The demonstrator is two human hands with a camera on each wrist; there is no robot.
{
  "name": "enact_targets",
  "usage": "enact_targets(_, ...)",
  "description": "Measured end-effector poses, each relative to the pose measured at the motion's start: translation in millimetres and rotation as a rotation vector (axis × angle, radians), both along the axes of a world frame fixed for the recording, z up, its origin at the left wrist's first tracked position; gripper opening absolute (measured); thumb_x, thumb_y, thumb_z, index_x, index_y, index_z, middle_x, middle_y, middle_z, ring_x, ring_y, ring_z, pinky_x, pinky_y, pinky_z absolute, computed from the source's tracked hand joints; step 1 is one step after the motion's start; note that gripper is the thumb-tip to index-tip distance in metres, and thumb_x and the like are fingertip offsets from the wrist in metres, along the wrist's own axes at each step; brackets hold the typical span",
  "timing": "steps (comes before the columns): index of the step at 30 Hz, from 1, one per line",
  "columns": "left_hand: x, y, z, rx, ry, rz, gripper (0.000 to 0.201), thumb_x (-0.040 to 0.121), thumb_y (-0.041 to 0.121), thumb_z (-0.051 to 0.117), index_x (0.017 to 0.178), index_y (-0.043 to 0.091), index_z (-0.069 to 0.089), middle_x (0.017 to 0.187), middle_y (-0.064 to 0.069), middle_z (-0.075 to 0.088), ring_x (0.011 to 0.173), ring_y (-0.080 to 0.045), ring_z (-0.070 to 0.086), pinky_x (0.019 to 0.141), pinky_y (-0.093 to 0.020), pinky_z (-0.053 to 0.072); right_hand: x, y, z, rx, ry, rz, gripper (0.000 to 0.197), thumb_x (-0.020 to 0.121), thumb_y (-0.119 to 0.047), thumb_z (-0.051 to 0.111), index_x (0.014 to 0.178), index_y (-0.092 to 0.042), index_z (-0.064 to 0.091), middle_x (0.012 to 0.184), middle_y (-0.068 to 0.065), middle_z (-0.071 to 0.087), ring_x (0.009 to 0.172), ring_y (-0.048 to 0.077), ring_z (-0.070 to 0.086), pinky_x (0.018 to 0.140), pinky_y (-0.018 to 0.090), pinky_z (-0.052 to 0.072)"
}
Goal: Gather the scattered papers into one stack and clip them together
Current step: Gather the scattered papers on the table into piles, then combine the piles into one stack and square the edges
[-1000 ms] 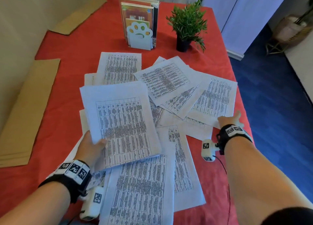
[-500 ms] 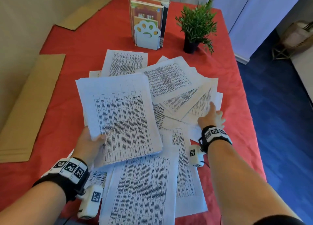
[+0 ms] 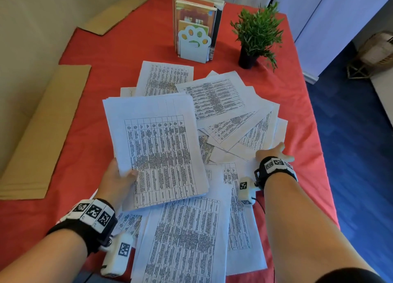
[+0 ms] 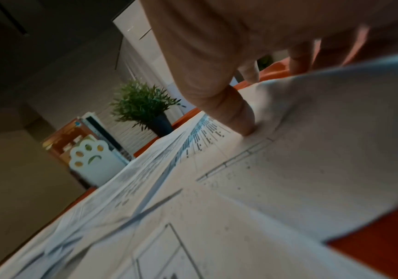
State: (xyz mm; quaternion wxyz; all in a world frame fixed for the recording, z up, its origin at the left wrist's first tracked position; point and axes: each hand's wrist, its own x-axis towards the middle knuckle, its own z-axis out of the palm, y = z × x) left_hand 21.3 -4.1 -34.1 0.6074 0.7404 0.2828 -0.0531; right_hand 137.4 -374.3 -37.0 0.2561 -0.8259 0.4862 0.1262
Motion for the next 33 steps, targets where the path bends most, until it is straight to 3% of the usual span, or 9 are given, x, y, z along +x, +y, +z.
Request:
enact_targets(6,-1,3,-1,-0.004,0.023,0.003,0.036,0.092,0.009,0.058,0.125,0.021,0.050,0.110,0.000,0.064,0.100,-0.021,0.062,0.077,-0.036,0.050,1,11,0,0.110,-0.203,0.057,0.086,0.085,-0.002,0.052,0.153,-0.019,0.003,0.139,0.020,0.042,0.117,0.041,0.054,0.088,0.041,0.047)
enact_targets(9,2,11,-2,0.001,0.031,-0.003,0.035,0.092,0.010,0.059,0.123,0.024,0.050,0.113,-0.002,0.065,0.103,-0.024,0.062,0.090,-0.048,0.050,-8,19,1,0.211,-0.306,0.118,0.076,0.084,0.004,0.043,0.150,-0.026,0.021,0.133,0.015,0.056,0.117,0.036,0.058,0.096,0.043,0.050)
enact_targets(17,8,19,3,-0.015,-0.030,0.031,0.038,0.090,0.003,0.059,0.124,0.019,0.050,0.117,-0.006,0.062,0.107,-0.026,0.059,0.092,-0.042,0.047,-17,81,-6,0.356,-0.357,0.397,0.060,0.083,0.003,0.043,0.134,-0.029,0.041,0.103,0.003,0.065,0.100,0.030,0.064,0.078,0.034,0.051)
enact_targets(22,9,17,12,0.080,-0.027,-0.041,0.032,0.092,0.011,0.059,0.121,0.020,0.050,0.110,-0.007,0.063,0.100,-0.027,0.062,0.080,-0.038,0.051,-13,104,10,0.178,-0.274,0.457,0.070,0.090,-0.015,0.055,0.151,-0.020,0.021,0.148,0.011,0.038,0.133,0.035,0.040,0.104,0.046,0.037)
enact_targets(24,11,10,17,0.081,-0.026,-0.053,0.031,0.091,0.013,0.059,0.119,0.022,0.050,0.110,-0.005,0.064,0.099,-0.026,0.063,0.084,-0.042,0.052,-13,105,27,0.058,-0.331,0.521,0.059,0.095,-0.032,0.051,0.149,-0.019,0.031,0.152,0.007,0.032,0.136,0.032,0.033,0.111,0.049,0.029)
enact_targets(27,15,-16,26,0.078,-0.027,-0.132,0.030,0.091,0.016,0.059,0.118,0.022,0.048,0.107,-0.006,0.063,0.095,-0.026,0.063,0.085,-0.047,0.053,-24,102,48,0.492,-0.382,0.573,0.055,0.098,-0.043,0.042,0.146,-0.017,0.041,0.143,0.002,0.046,0.132,0.022,0.042,0.116,0.042,0.030)
enact_targets(30,18,-53,32,0.039,-0.003,-0.197,0.029,0.093,0.016,0.057,0.119,0.020,0.044,0.104,-0.011,0.058,0.090,-0.027,0.061,0.076,-0.043,0.054,-45,91,56,0.644,-0.328,0.553,0.051,0.095,-0.044,0.042,0.136,-0.013,0.042,0.122,0.001,0.059,0.108,0.017,0.057,0.095,0.034,0.048)
enact_targets(32,18,-79,35,0.023,0.021,-0.231,0.032,0.093,0.017,0.056,0.121,0.020,0.040,0.106,-0.012,0.056,0.090,-0.026,0.060,0.070,-0.036,0.052,-56,73,54,0.544,-0.423,0.483,0.029,0.097,-0.024,0.046,0.123,-0.014,0.046,0.096,-0.005,0.058,0.082,0.010,0.056,0.068,0.024,0.045)
enact_targets(33,18,-90,34,0.017,0.026,-0.254,0.032,0.093,0.018,0.057,0.120,0.021,0.040,0.108,-0.011,0.056,0.092,-0.027,0.061,0.071,-0.036,0.052,-60,61,53,0.472,-0.466,0.437,0.024,0.095,-0.017,0.046,0.119,-0.014,0.049,0.092,-0.004,0.057,0.079,0.013,0.055,0.065,0.025,0.043)
